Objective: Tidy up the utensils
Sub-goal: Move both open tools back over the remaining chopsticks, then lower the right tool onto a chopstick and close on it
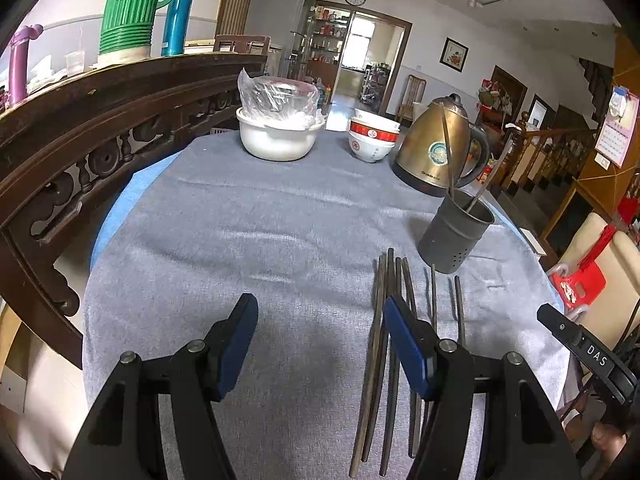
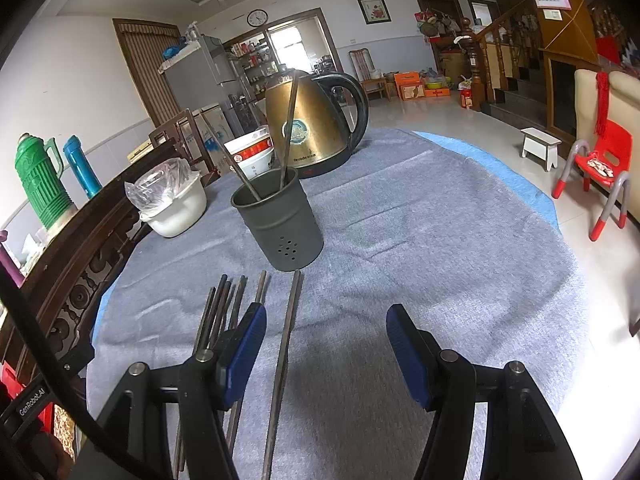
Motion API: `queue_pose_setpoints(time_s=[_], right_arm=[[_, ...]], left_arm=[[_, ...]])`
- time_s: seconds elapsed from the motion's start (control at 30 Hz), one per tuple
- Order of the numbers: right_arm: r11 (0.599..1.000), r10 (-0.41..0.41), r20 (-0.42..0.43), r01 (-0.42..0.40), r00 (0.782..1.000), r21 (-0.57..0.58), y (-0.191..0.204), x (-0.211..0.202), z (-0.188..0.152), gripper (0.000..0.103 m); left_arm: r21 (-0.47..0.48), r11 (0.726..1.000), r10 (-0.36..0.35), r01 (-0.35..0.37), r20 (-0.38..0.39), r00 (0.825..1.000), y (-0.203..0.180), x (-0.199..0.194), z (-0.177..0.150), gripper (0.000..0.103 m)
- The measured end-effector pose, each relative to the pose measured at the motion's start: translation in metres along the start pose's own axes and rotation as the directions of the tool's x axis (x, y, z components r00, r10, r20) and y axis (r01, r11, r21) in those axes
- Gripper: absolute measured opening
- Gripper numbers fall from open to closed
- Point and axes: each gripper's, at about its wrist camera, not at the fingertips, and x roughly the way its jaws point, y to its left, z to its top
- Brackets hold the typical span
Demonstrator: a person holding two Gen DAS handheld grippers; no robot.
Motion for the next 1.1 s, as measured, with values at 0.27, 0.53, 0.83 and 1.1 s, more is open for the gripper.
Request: queue_pose_setpoints(time_s=[0.27, 0.53, 0.83, 1.1], right_arm=[[1.000, -0.007, -0.008, 0.007, 1.000, -0.006, 0.001, -0.002, -0.004, 0.066], [1.000, -0.010, -0.016, 0.010, 1.000, 0.000, -0.001, -0.001, -0.006, 0.066], [1.000, -0.008, -0.032, 0.008, 0.999, 0.001, -0.001, 0.002, -0.006, 0.066], [1.000, 0.027, -0.174, -0.025, 0.984, 0.009, 0.000, 0.016, -0.005, 0.066]], left_arm=[[-0.006, 1.000, -0.002, 0.002, 0.001, 1.000, 0.001, -0.002, -0.001, 0.067], [-0.004, 1.000, -0.004, 0.004, -0.002, 1.000, 0.002, -0.002, -0.001, 0.067], [-0.003, 1.000, 0.000, 0.000, -0.013, 1.000, 0.002, 0.000, 0.000, 0.067], [-0.011, 0.998, 0.055, -0.057, -0.120, 0.991, 0.014, 0.021, 0.000, 0.067]])
